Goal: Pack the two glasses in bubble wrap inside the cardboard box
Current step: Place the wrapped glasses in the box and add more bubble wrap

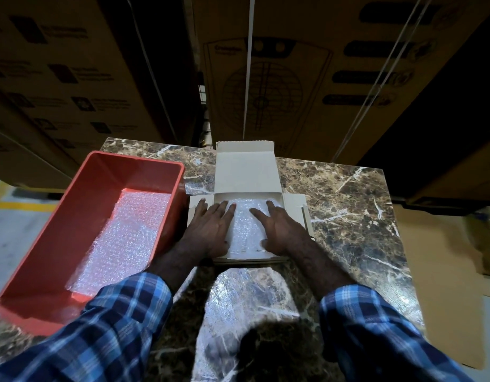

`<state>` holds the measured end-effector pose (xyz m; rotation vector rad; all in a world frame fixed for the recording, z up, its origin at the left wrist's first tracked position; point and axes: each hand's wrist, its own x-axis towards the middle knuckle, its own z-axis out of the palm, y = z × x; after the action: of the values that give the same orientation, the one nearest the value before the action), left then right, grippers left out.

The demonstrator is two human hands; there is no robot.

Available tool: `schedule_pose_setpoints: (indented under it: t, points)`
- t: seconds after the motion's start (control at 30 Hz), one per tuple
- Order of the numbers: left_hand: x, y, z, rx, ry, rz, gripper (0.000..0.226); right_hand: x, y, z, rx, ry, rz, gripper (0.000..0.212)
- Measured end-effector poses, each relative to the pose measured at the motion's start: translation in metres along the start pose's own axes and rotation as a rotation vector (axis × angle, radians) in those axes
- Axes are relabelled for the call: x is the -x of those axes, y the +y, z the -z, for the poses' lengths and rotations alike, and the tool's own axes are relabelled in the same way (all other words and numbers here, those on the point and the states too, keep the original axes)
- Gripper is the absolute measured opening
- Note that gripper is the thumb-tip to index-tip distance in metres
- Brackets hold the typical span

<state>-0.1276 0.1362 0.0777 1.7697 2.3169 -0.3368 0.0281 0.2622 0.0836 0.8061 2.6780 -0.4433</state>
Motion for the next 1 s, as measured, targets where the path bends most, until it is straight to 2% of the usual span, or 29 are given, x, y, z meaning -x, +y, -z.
schedule_pose_setpoints:
  t: [0.13, 0.27, 0.33, 0.43, 0.53, 0.6, 0.67, 0.73, 0.8, 0.9, 1.0]
  points:
    - [0.013, -0.012, 0.012, 0.134, 0.148, 0.020, 0.086, 0.004, -0.010, 0.014, -0.048, 0.142, 0.006, 0.074]
    - [0.049, -0.042, 0.033, 0.429, 0.500, 0.043, 0.055, 0.005, -0.042, 0.029, -0.095, 0.276, 0.106, 0.056]
    - [0.075, -0.068, 0.034, 0.533, 0.594, 0.132, 0.042, 0.005, -0.069, 0.031, -0.122, 0.393, 0.207, 0.046]
    - [0.112, -0.114, 0.020, 0.554, 0.485, 0.322, 0.039, 0.001, -0.118, 0.024, -0.166, 0.554, 0.365, 0.029]
    - [0.151, -0.154, -0.003, 0.534, 0.384, 0.445, 0.041, -0.006, -0.175, 0.012, -0.151, 0.503, 0.486, 0.022]
    - [0.172, -0.172, -0.016, 0.466, 0.317, 0.462, 0.045, -0.011, -0.210, 0.003, -0.084, 0.424, 0.535, 0.016]
    - [0.183, -0.185, -0.030, 0.436, 0.153, 0.434, 0.050, -0.017, -0.241, -0.007, 0.017, 0.333, 0.563, 0.011]
    - [0.187, -0.193, -0.041, 0.365, -0.045, 0.389, 0.054, -0.022, -0.269, -0.017, 0.131, 0.238, 0.573, 0.015]
    - [0.187, -0.196, -0.045, 0.307, -0.159, 0.349, 0.053, -0.027, -0.289, -0.027, 0.184, 0.107, 0.520, 0.025]
    - [0.186, -0.197, -0.045, 0.319, -0.254, 0.319, 0.055, -0.034, -0.308, -0.043, 0.202, -0.127, 0.408, 0.039]
    - [0.184, -0.198, -0.052, 0.340, -0.258, 0.263, 0.080, -0.038, -0.314, -0.064, 0.216, -0.199, 0.342, 0.049]
